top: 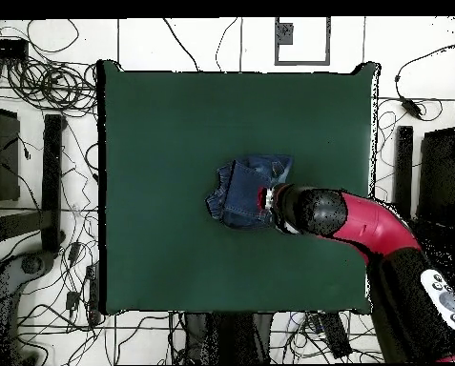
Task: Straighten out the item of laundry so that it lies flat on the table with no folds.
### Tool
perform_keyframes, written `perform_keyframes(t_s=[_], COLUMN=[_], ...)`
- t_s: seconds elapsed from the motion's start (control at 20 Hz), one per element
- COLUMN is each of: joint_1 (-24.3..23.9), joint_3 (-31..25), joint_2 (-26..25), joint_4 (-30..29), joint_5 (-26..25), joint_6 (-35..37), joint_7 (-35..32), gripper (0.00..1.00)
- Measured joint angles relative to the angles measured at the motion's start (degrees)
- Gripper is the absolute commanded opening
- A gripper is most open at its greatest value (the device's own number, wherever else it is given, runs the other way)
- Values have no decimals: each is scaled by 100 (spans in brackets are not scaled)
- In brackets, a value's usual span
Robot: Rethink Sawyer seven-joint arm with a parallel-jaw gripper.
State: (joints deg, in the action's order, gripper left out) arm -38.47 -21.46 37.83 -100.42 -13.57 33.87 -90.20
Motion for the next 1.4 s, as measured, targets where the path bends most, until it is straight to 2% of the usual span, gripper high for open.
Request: perform_keyframes(t_s=[0.6,0.85,1.4], joint_1=[158,158,157], joint_3=[-1,-2,-2], joint_2=[-330,-628,-1107], joint_4=[259,377,566], joint_5=[-479,-651,-660], joint_6=[0,-23,-338], joint_7=[0,0,0], gripper=[100,100,100])
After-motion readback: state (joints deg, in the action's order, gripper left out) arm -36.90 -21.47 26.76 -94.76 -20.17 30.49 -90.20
